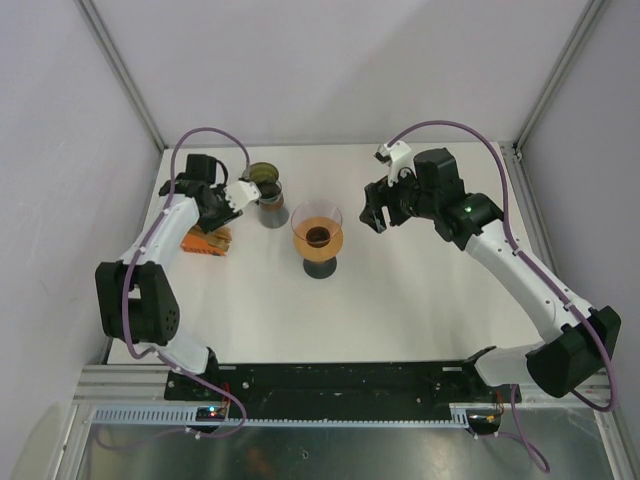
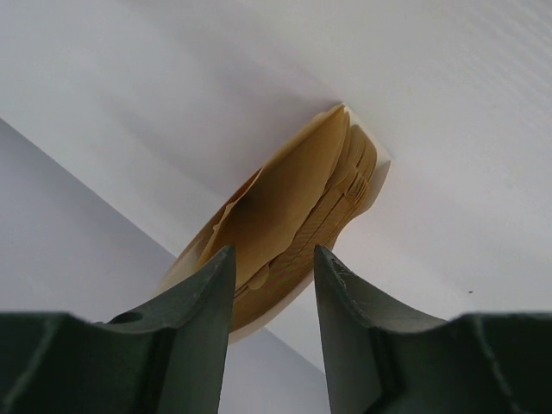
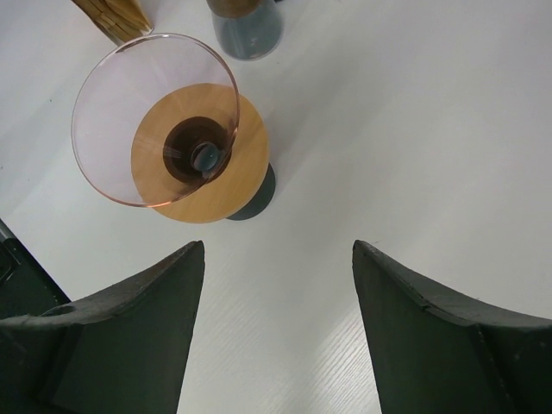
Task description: Place the coffee filter in the dripper
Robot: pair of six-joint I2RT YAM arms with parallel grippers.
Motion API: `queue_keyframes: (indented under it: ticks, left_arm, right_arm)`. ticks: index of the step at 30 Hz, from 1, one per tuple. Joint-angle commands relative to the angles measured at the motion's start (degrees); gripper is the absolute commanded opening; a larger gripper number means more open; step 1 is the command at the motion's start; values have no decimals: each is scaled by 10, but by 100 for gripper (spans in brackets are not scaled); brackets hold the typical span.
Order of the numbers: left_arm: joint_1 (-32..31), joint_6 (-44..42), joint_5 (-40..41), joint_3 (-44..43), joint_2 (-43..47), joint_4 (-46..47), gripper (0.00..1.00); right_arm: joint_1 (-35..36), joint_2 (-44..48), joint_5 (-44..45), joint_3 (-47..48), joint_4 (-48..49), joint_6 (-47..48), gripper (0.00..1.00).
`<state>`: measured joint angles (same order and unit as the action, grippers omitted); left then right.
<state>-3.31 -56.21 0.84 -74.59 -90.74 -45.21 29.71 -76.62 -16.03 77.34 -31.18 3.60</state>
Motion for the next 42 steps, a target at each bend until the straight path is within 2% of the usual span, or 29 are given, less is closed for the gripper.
queue_keyframes:
  ticks: [1, 4, 6, 9, 12, 18, 24, 34, 42]
  left_arm:
    - [11, -2, 11, -26, 19, 0, 46]
    - [21, -11, -35, -18, 46, -10, 47]
    - [27, -7, -32, -19, 49, -14, 47]
    - [41, 80, 25, -58, 16, -19, 39]
    - [58, 184, 35, -88, 4, -24, 36]
    - [67, 342, 8, -84, 44, -9, 37]
    - [82, 494, 18, -61, 53, 31, 39]
    - [86, 640, 100, 12, 60, 82, 40]
    - [88, 691, 141, 26, 52, 107, 38]
  right_arm:
    - [-5, 18, -15, 0, 11, 9, 74]
    - [-7, 15, -24, -1, 13, 9, 74]
    - [-8, 14, -31, -1, 15, 8, 74]
    - [-9, 12, -31, -1, 15, 8, 74]
    - [-10, 10, -32, -1, 15, 7, 74]
    - [-10, 7, -35, -1, 16, 7, 74]
    - [-12, 5, -41, -1, 16, 6, 74]
    - [-13, 4, -53, -1, 18, 7, 74]
    - [-12, 3, -60, -1, 17, 7, 74]
